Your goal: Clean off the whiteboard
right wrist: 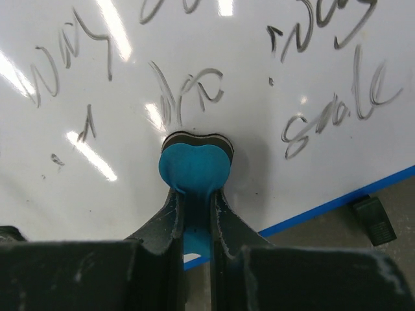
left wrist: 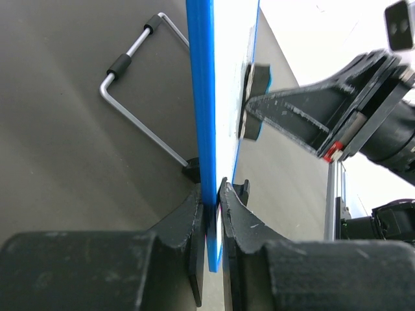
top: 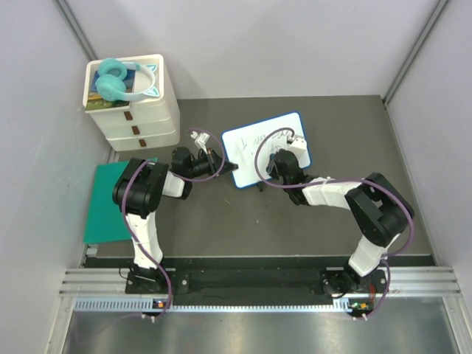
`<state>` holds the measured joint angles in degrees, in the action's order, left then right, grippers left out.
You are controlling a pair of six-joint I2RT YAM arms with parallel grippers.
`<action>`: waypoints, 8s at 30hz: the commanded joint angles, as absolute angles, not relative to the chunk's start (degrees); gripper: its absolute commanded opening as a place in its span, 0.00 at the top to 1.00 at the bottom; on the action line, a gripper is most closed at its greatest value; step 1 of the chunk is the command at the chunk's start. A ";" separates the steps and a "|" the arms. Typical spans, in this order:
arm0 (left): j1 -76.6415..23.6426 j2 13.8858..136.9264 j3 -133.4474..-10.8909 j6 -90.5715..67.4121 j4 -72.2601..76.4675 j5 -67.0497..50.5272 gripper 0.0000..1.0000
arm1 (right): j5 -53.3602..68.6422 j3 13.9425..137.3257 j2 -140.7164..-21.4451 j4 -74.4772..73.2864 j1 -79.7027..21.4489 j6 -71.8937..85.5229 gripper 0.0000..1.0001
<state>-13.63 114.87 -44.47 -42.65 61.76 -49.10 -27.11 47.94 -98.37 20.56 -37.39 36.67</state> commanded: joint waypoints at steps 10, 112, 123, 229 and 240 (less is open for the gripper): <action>-14.68 112.85 -43.59 -41.13 62.40 -53.44 1.00 | -23.92 41.13 -101.95 7.37 -37.62 35.70 1.00; -19.25 108.63 -46.76 -27.33 43.59 -51.86 1.00 | -9.58 86.23 -119.62 -7.39 -42.46 8.59 1.00; -19.25 108.46 -47.37 -27.42 43.07 -52.03 1.00 | -11.69 81.30 -115.92 -4.48 -23.83 16.08 1.00; -19.51 105.82 -47.37 -24.96 39.38 -51.59 1.00 | 3.00 74.96 -116.54 -8.61 -35.51 30.32 1.00; -19.69 105.91 -47.29 -24.61 39.20 -51.59 1.00 | 5.27 82.96 -118.30 -9.31 -20.84 29.71 1.00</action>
<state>-17.43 107.33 -47.46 -29.82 37.71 -47.94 3.44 79.83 -111.94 -9.30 -24.18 29.82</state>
